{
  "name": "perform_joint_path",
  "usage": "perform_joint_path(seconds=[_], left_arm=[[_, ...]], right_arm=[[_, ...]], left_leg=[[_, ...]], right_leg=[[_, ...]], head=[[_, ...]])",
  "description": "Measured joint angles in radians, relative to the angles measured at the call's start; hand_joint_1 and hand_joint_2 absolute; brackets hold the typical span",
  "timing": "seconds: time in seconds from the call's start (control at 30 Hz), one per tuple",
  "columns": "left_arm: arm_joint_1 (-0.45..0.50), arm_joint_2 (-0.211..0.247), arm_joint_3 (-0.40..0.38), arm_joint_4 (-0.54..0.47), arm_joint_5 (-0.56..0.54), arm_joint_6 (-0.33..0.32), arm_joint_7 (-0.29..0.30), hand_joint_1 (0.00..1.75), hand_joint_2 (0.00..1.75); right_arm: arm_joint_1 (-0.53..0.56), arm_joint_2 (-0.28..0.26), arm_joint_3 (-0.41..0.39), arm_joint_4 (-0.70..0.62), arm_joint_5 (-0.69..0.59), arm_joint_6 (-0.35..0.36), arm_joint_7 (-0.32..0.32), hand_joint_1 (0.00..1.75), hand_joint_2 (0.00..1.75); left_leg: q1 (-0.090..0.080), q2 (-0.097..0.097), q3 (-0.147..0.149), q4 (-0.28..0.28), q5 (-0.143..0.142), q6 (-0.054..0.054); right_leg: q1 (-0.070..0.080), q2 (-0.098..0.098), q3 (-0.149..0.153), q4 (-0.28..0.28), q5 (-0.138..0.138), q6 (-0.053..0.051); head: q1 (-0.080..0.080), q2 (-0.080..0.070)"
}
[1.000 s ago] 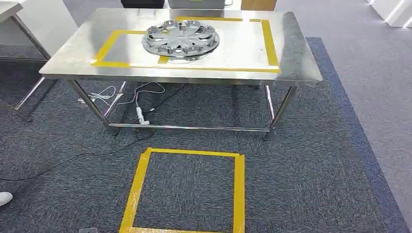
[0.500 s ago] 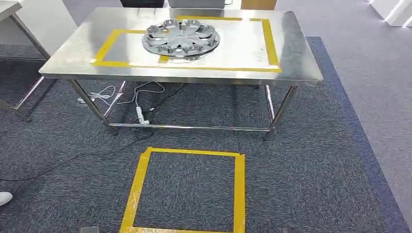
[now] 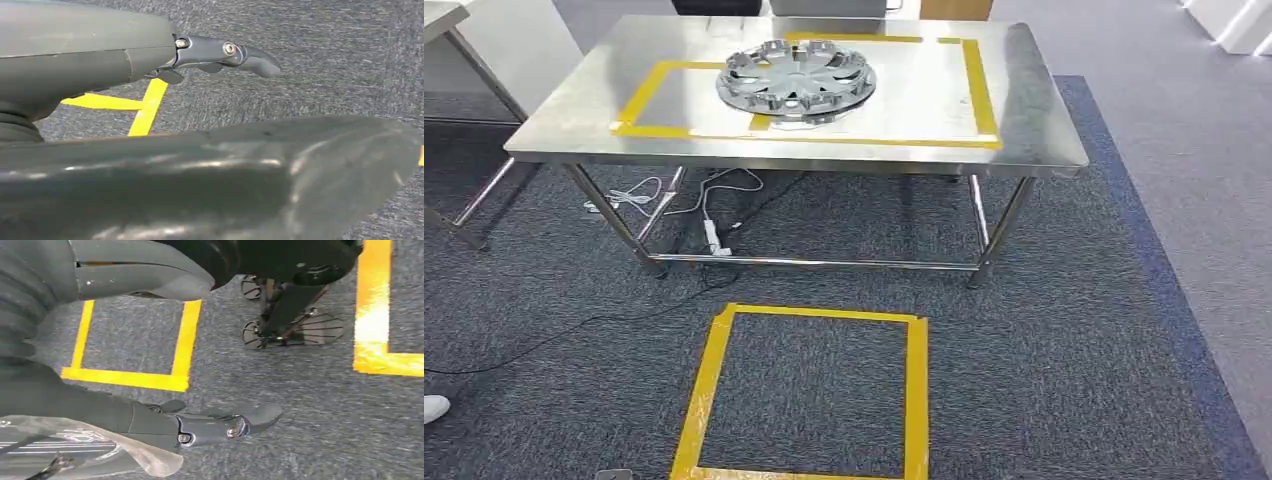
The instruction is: Take the parts from the cabinet and place them on the table.
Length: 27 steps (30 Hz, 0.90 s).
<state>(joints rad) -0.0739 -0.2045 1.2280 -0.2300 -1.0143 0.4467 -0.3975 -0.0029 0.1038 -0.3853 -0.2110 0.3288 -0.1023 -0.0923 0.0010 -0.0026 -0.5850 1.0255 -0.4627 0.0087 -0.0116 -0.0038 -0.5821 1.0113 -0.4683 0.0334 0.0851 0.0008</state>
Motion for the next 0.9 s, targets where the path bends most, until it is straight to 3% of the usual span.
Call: perform_joint_path(seconds=[0.03,0.07,0.23,0.43,0.47,0.5,0.53,0.6,0.63,0.67,0.7,0.73,0.8,0.83,0.87,0.9], left_arm=[[0.000,0.000,0.000,0.000,0.000,0.001,-0.003,0.00,0.00],[0.000,0.000,0.000,0.000,0.001,0.002,-0.010,0.00,0.00],[-0.001,0.001,0.000,0.000,0.006,0.002,-0.031,0.00,0.00],[-0.001,0.002,0.000,0.000,0.010,0.002,-0.034,0.00,0.00],[-0.001,0.002,0.000,0.000,0.009,0.003,-0.034,0.00,0.00],[-0.001,0.000,0.000,0.000,0.010,0.003,-0.034,0.00,0.00],[-0.002,0.000,0.000,0.000,0.010,0.003,-0.034,0.00,0.00],[-0.002,-0.001,0.000,0.000,0.009,0.005,-0.032,0.00,0.00],[-0.001,-0.002,0.000,0.000,0.009,0.005,-0.027,0.00,0.00],[0.000,-0.002,0.000,0.000,0.006,0.006,-0.021,0.00,0.00],[0.000,-0.003,0.000,0.000,0.000,0.006,-0.011,0.00,0.00],[0.000,-0.003,0.000,0.000,-0.003,0.007,-0.003,0.00,0.00],[0.000,-0.005,0.000,0.000,-0.008,0.009,0.010,0.00,0.00],[0.000,-0.005,0.000,0.000,-0.011,0.011,0.012,0.00,0.00],[0.000,-0.005,-0.001,0.000,-0.012,0.011,0.014,0.00,0.00],[0.000,-0.005,-0.002,0.000,-0.013,0.012,0.017,0.00,0.00]], right_arm=[[0.000,0.000,0.000,0.000,0.002,-0.016,0.005,0.00,1.75],[0.001,0.000,0.000,0.000,0.003,-0.039,0.011,0.00,0.00],[0.000,0.000,0.000,0.000,0.014,-0.080,0.017,0.00,0.00],[0.000,0.000,-0.001,0.000,0.014,-0.084,0.017,0.00,0.00],[0.000,0.000,-0.001,0.000,0.014,-0.084,0.017,0.00,0.00],[0.001,0.000,-0.001,0.000,0.014,-0.084,0.017,0.00,0.00],[0.001,0.000,-0.001,0.000,0.014,-0.086,0.017,0.00,0.00],[0.001,0.000,-0.001,0.000,0.014,-0.088,0.018,0.00,0.00],[0.001,0.000,-0.001,0.000,0.015,-0.088,0.020,0.00,0.00],[0.003,0.000,-0.002,0.001,0.015,-0.088,0.027,0.00,0.00],[0.004,0.000,-0.002,0.001,0.014,-0.088,0.038,0.00,0.00],[0.004,0.000,-0.002,0.002,0.013,-0.088,0.050,0.00,0.00],[0.002,0.000,-0.007,0.002,0.008,-0.088,0.062,0.00,0.00],[-0.001,0.002,-0.010,0.002,0.007,-0.087,0.065,0.00,0.00],[-0.001,0.006,-0.010,0.002,0.007,-0.087,0.068,0.00,0.00],[0.000,0.007,-0.011,0.002,0.008,-0.091,0.071,0.00,0.00]], left_leg=[[0.000,0.000,0.000,0.000,0.000,0.000],[-0.001,0.000,0.000,0.000,0.000,0.000],[-0.005,0.000,-0.002,0.002,-0.001,0.004],[-0.014,0.000,-0.004,0.004,0.000,0.019],[-0.011,0.000,-0.001,-0.007,0.007,0.025],[-0.001,0.004,0.003,-0.020,0.018,0.033],[-0.001,0.006,0.002,-0.024,0.021,0.037],[0.000,0.006,-0.007,-0.024,0.025,0.041],[0.000,0.007,-0.012,-0.024,0.027,0.040],[0.000,0.007,-0.015,-0.023,0.029,0.037],[0.001,0.007,-0.018,-0.023,0.031,0.034],[0.002,0.006,-0.019,-0.022,0.033,0.031],[0.006,0.006,-0.022,-0.014,0.033,0.022],[0.001,0.007,-0.024,-0.006,0.031,0.013],[0.000,0.007,-0.023,-0.001,0.029,0.006],[0.000,0.007,-0.021,-0.005,0.032,-0.001]], right_leg=[[0.000,0.000,0.000,0.000,0.000,0.000],[-0.001,0.000,0.000,0.000,0.000,0.000],[-0.005,0.000,-0.001,0.000,0.001,0.003],[-0.014,-0.001,0.002,-0.006,0.007,0.017],[-0.011,-0.001,0.003,-0.008,0.008,0.021],[-0.013,0.001,-0.008,0.002,-0.004,0.023],[-0.010,0.002,-0.020,0.034,-0.040,0.024],[-0.011,0.002,-0.078,0.182,-0.132,0.026],[-0.011,0.002,-0.105,0.255,-0.167,0.028],[-0.011,0.002,-0.117,0.296,-0.178,0.030],[-0.013,0.002,-0.100,0.281,-0.163,0.030],[-0.015,0.002,-0.060,0.219,-0.131,0.031],[-0.019,0.001,0.051,0.037,-0.064,0.033],[-0.016,-0.004,0.073,-0.012,-0.079,0.031],[-0.014,0.007,0.072,-0.013,-0.069,0.015],[-0.012,0.007,0.071,-0.010,-0.070,0.010]], head=[[0.000,0.000],[0.000,0.000],[0.000,0.000],[-0.001,0.000],[-0.001,0.000],[0.000,0.000],[0.002,0.000],[0.001,0.000],[0.001,0.000],[0.002,0.000],[0.001,0.000],[0.001,0.000],[0.001,0.000],[0.002,0.000],[-0.002,0.000],[-0.007,0.000]])
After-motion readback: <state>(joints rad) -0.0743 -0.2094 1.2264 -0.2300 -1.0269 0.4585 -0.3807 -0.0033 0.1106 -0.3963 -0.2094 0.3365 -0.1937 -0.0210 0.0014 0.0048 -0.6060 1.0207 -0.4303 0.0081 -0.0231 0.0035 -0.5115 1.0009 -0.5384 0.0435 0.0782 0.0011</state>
